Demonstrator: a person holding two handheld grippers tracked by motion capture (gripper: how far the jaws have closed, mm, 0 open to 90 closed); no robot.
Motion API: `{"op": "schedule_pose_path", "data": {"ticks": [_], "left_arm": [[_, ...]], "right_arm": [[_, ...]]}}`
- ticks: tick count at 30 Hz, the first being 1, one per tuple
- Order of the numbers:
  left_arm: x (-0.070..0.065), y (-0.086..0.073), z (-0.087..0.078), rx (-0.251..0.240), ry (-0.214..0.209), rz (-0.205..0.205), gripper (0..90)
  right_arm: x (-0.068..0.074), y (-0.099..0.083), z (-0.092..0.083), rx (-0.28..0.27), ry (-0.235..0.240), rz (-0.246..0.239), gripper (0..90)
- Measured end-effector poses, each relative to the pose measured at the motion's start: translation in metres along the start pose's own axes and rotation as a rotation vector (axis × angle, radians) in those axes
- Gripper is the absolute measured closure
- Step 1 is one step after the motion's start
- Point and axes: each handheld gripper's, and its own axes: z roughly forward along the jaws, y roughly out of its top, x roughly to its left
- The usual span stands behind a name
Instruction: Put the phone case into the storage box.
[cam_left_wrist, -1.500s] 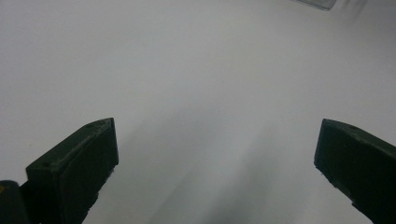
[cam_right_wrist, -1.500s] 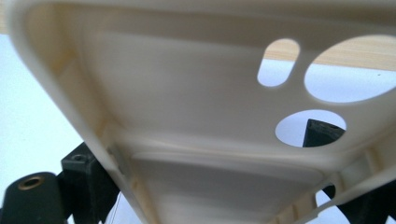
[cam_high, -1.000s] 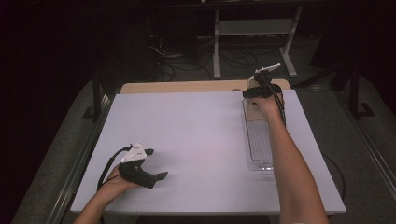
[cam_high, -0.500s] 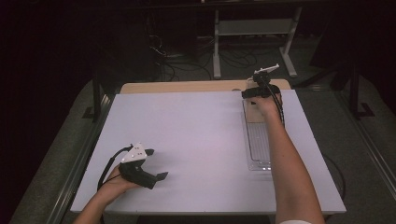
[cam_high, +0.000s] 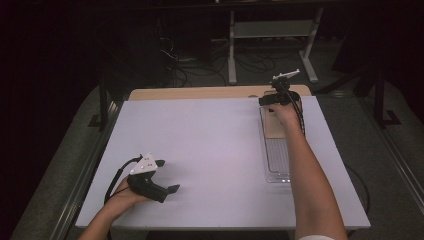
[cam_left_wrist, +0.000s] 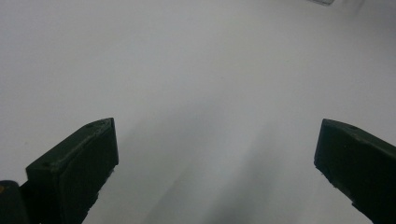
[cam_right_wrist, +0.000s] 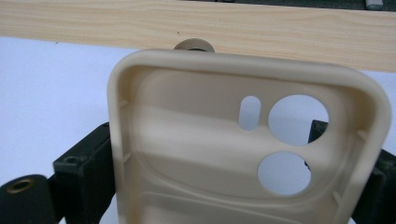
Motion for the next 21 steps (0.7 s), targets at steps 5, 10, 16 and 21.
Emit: {"op": "schedule_pose_path", "data": {"ticks": [5,10,16,21], "left_arm": [[0.000,0.000,0.000,0.011,0.002,0.014,0.0],[0.001,0.000,0.000,0.013,0.002,0.013,0.0],[0.001,-0.001,0.001,0.014,0.001,0.010,0.0],[0.001,0.000,0.001,0.017,0.001,0.009,0.0]], "right_arm": [[-0.001,0.002,-0.006,-0.024,0.011,-0.001,6.7],[-0.001,0.004,-0.016,-0.060,0.031,0.011,6.7],[-0.005,0.004,-0.027,-0.080,0.047,0.010,6.0],[-0.004,0.004,-0.036,-0.091,0.067,-0.002,5.0]]}}
